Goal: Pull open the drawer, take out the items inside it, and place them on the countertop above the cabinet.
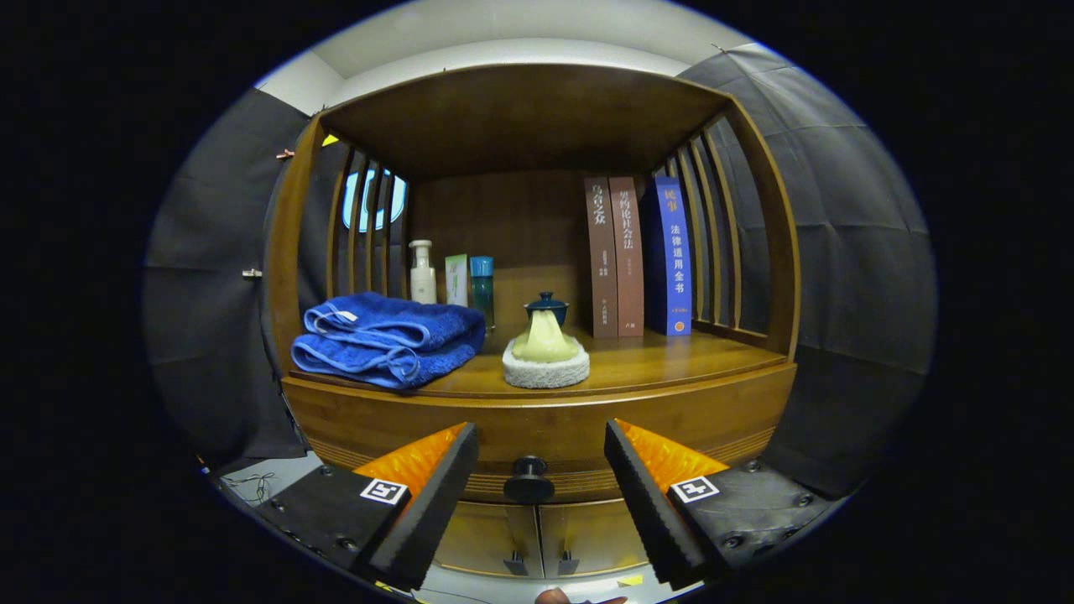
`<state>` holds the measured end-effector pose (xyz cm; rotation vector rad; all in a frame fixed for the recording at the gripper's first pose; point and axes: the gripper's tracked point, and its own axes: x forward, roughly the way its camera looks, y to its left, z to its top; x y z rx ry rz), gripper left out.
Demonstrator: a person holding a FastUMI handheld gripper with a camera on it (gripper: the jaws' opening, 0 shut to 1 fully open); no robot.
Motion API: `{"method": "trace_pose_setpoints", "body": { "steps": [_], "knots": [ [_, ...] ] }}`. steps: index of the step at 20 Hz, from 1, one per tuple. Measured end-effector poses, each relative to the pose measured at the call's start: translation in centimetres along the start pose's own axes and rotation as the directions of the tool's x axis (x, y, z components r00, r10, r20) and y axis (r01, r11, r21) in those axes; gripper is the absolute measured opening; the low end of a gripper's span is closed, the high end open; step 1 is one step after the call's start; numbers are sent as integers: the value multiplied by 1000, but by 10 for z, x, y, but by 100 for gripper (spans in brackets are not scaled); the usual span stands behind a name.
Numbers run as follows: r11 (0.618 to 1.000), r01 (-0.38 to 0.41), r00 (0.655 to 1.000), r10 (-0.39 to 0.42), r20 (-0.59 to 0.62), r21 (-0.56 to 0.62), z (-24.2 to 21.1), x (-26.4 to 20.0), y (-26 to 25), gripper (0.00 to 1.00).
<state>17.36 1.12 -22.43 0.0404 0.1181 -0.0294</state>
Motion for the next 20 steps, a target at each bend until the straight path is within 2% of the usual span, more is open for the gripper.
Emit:
{"method": "trace_pose_setpoints", "body": {
  "steps": [6, 12, 20],
  "knots": [
    [1000, -6, 999, 6, -45, 6, 34, -49, -6, 98],
    [1000, -20, 999, 19, -28, -20, 85, -104, -6, 98],
    [998, -41, 999, 42, -15, 36, 147, -159, -3, 98]
  ]
}}
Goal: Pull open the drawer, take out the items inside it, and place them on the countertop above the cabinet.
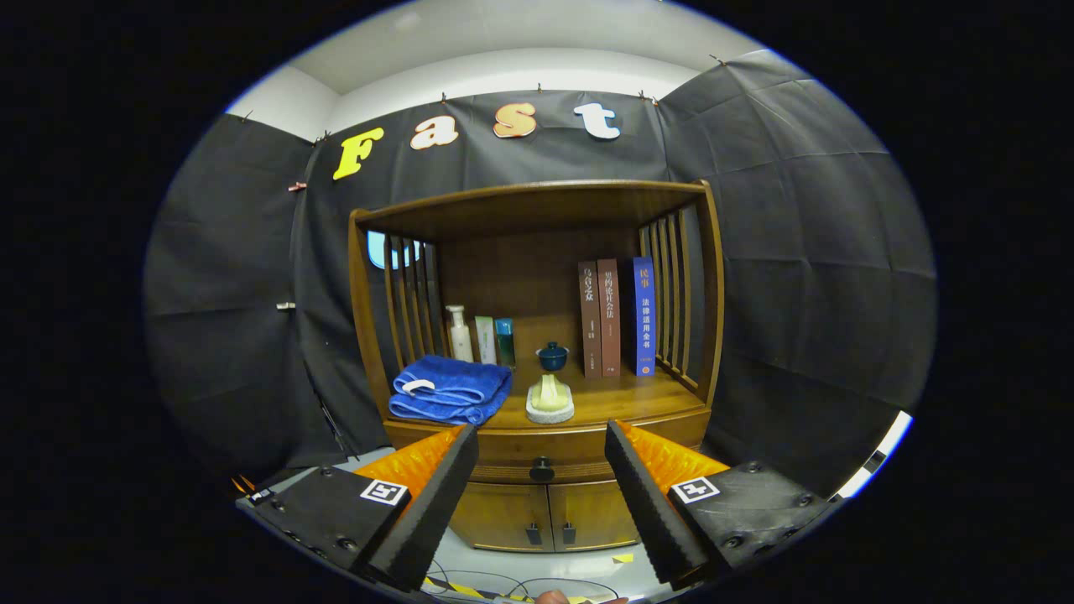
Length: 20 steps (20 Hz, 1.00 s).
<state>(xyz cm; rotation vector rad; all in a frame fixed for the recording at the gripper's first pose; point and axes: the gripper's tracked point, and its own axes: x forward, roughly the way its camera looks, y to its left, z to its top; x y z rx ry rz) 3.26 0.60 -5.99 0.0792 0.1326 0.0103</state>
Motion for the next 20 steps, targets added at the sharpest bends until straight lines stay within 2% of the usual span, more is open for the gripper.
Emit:
{"method": "trace_pose_setpoints", "body": {
  "steps": [7, 14, 20],
  "knots": [
    [1000, 18, 998, -18, 53, -2, 40, -40, -7, 98],
    [999, -23, 999, 24, 38, -26, 39, -46, 0, 98],
    [1000, -22, 999, 23, 46, -10, 38, -45, -3, 98]
  ]
}}
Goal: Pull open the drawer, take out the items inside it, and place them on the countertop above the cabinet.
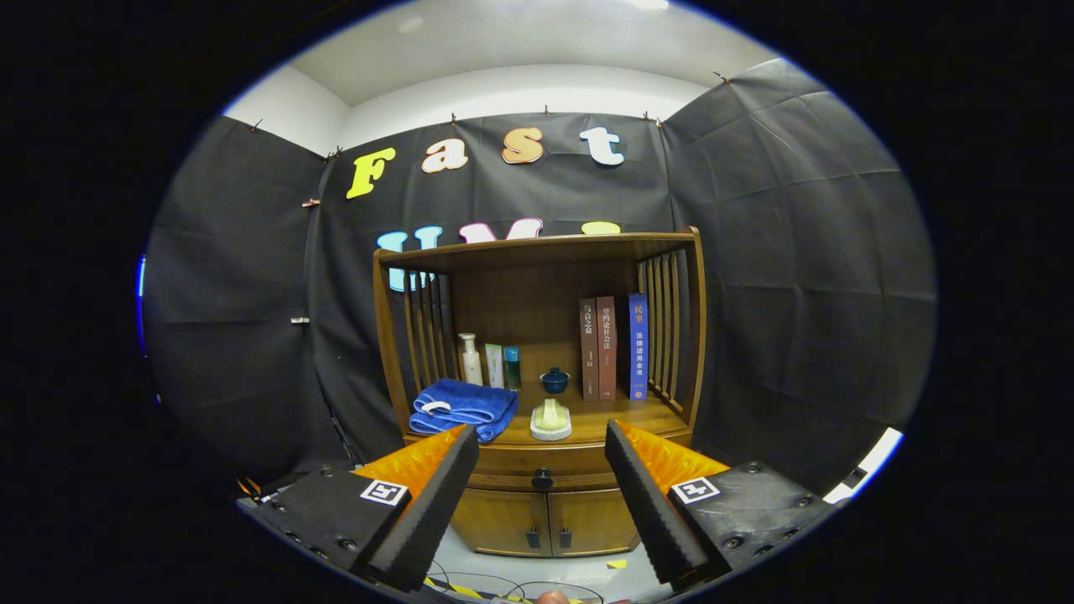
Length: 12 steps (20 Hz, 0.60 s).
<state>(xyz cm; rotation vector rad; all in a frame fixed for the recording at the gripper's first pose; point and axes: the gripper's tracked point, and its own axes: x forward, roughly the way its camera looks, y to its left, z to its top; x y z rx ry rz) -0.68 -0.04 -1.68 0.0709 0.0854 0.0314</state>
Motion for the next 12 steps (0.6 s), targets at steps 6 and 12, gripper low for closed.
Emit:
{"method": "trace_pose_setpoints", "body": {
  "steps": [6, 12],
  "knots": [
    [1000, 1, 1000, -1, -5, 7, -4, 3, -1, 98],
    [1000, -2, 1000, 2, -3, 3, -6, 6, 2, 98]
  ]
}}
